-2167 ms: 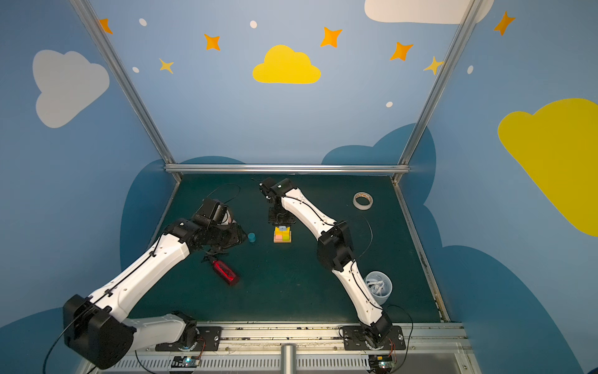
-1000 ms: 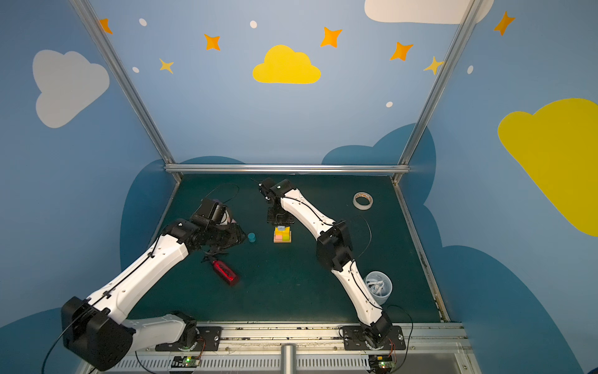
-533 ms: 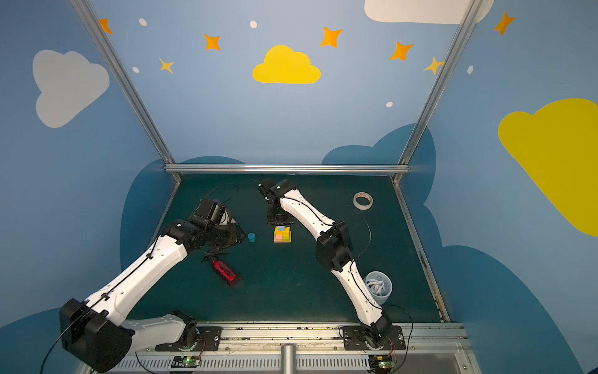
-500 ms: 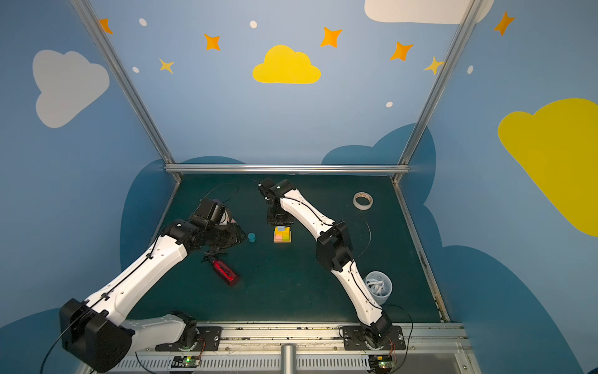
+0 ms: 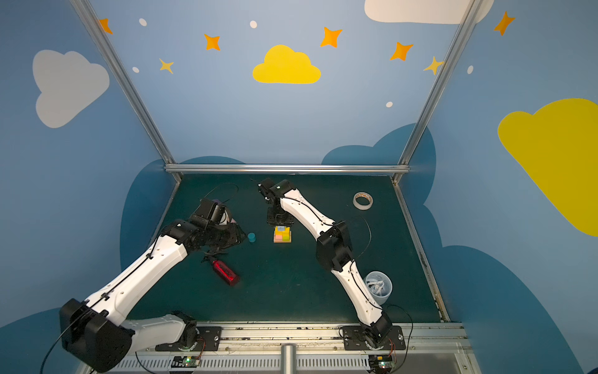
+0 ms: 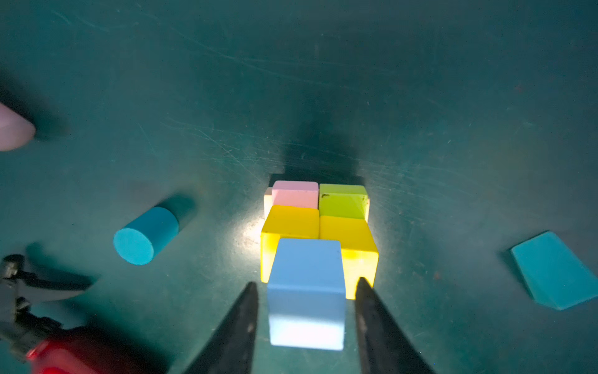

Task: Build the wood block tower
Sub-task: 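Lower the light-blue cube onto the yellow cubes and open the right gripper, then raise the right gripper off the stack while the left gripper moves toward the teal cylinder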

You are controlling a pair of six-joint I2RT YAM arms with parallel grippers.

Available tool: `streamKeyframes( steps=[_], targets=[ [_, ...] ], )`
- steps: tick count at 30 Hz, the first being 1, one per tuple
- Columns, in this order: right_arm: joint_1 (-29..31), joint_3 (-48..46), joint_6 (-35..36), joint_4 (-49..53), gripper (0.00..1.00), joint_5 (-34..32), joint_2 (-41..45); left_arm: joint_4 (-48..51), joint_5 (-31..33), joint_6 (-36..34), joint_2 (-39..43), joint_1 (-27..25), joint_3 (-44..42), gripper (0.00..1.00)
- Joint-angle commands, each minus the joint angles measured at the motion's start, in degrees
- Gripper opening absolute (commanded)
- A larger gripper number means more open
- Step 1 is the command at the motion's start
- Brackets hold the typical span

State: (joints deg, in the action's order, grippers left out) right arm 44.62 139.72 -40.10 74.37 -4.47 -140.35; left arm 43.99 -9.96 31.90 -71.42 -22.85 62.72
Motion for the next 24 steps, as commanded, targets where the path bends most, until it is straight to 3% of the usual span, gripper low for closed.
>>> streamKeyframes(
  steps=[1,9,15,19,24],
  targets=[
    [0.24,1.09,-0.34,0.61,0.59,-1.85,0.62,1.43,-0.06,-0.52,0.27,0.35,0.30,0.56],
    [0.20,0.35,0.64,0.03,0.78,-2.86,5.94,1.58,0.01,-0.92,-0.89,0.34,0.65,0.58],
    [-0.26,-2.54,2.47,-2.25,0.80,-3.34,13.45,2.52,0.64,-2.40,-4.24,0.33,2.40,0.61],
    [-1.34,-10.72,3.90,-6.40,0.81,-2.48,20.93,4.18,0.54,-3.13,-8.64,0.28,5.47,0.63],
    [-3.73,-27.57,5.82,-15.62,0.81,0.76,32.53,6.85,2.73,-3.27,-15.30,0.09,9.56,0.65]
  ],
)
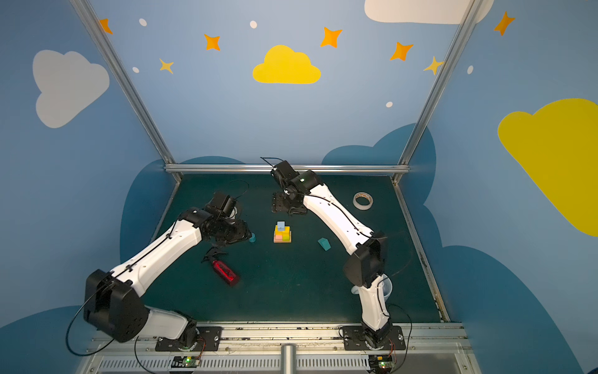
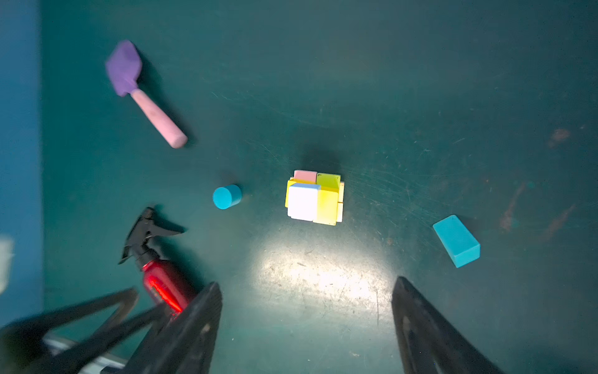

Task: Build the wood block tower
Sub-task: 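Raise the right gripper off the stack while the left gripper moves toward the teal cylinder, then close the left gripper on the teal cylinder while the right arm withdraws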

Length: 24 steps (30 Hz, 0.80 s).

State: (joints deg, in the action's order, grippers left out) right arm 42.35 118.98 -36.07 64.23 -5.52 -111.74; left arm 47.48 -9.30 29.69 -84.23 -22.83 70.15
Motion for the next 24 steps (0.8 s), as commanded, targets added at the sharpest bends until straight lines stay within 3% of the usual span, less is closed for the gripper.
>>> streamKeyframes(
  steps=[1,8,24],
  targets=[
    [-2.06,-9.79,1.88,-7.27,0.81,2.50,5.99,3.93,2.66,-1.16,-3.87,0.10,3.13,0.65],
    [-7.52,-26.06,2.52,-18.09,0.81,8.35,15.35,14.47,12.09,-0.78,-16.26,0.08,13.66,0.65],
    [-10.80,-39.74,6.50,-24.64,0.81,16.48,21.84,10.82,9.67,1.96,-22.66,0.09,16.87,0.65]
  ],
)
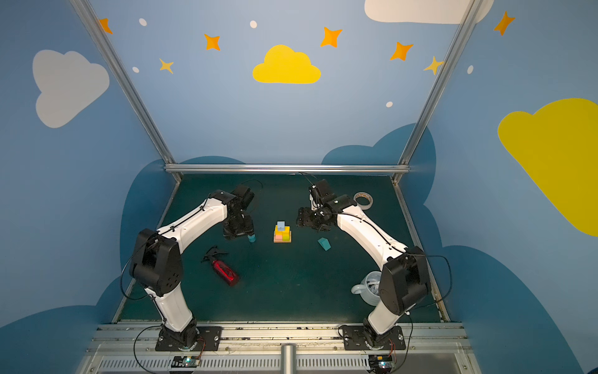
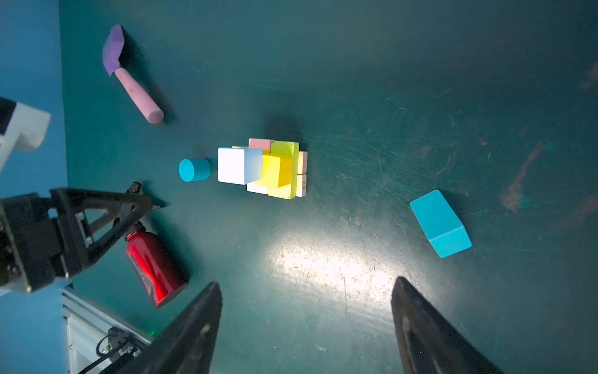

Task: Build the wood block tower
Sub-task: 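Close the left gripper on the teal cylinder while the right arm withdraws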

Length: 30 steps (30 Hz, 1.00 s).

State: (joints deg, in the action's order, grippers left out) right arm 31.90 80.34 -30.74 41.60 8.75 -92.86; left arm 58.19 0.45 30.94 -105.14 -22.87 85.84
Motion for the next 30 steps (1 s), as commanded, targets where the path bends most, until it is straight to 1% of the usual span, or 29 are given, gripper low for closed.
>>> streamKeyframes(
  steps=[1,6,10,14,20,28,30],
  targets=[
    [-0.34,-2.17,1.36,-2.43,0.81,2.23,4.16,-0.32,-0.31,0.63,-1.98,0.16,1.31,0.65],
    [-0.35,-9.61,1.94,-5.11,0.81,-1.13,12.72,-1.05,1.00,0.34,-3.68,0.16,1.22,0.65],
    [-0.52,-15.26,2.46,-6.77,0.81,-4.21,19.59,-2.72,2.41,0.11,-5.43,0.15,-0.58,0.65],
    [-0.61,-18.81,1.50,-7.76,0.81,-4.87,24.25,-4.33,2.69,0.70,-6.42,0.21,-1.77,0.65],
    [-0.78,-21.05,1.13,-8.03,0.81,-6.47,26.78,-5.78,0.61,0.25,-9.53,0.44,1.21,0.63],
    [-0.96,-21.54,0.82,-8.07,0.81,-5.59,25.68,-6.95,-0.80,0.18,-11.40,0.46,3.30,0.63],
    [-1.09,-21.58,0.77,-8.21,0.81,-5.59,25.45,-6.95,-0.79,0.25,-11.81,0.46,3.44,0.60]
  ],
)
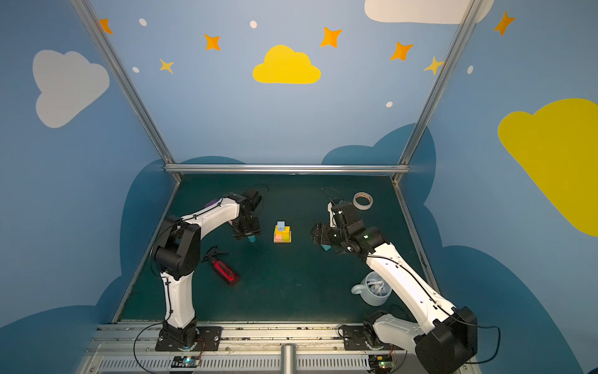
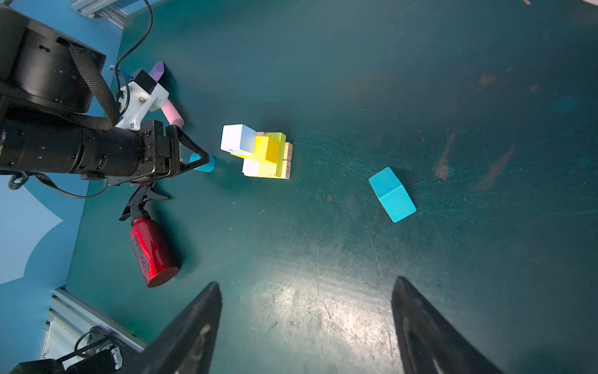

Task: Build the wood block tower
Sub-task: 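Close the left gripper on the teal cylinder while the right arm withdraws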

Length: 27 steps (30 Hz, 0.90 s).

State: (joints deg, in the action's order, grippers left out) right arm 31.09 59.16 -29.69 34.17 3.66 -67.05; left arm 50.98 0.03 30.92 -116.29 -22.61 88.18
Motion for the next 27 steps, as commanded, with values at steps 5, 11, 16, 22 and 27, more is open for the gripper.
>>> streamKeyframes(
  steps=[5,11,16,22,27],
  targets=[
    [-0.59,-0.93,-0.33,-1.28,0.81,-0.17,-0.30,0.52,0.27,0.68,-1.58,0.18,1.29,0.55],
    [-0.97,-1.84,-0.72,-1.50,0.81,-0.03,0.20,0.26,0.58,0.99,-1.88,0.20,1.60,0.51],
    [-1.29,-2.62,-0.94,-1.74,0.81,0.03,0.78,0.68,0.82,0.83,-2.36,0.27,2.18,0.49],
    [-1.56,-3.08,-1.06,-1.92,0.81,0.21,1.13,0.77,0.76,0.97,-2.45,0.20,1.87,0.46],
    [-1.73,-3.48,-1.32,-2.23,0.81,0.34,1.35,0.61,0.76,1.00,-2.13,0.15,1.68,0.44]
  ],
)
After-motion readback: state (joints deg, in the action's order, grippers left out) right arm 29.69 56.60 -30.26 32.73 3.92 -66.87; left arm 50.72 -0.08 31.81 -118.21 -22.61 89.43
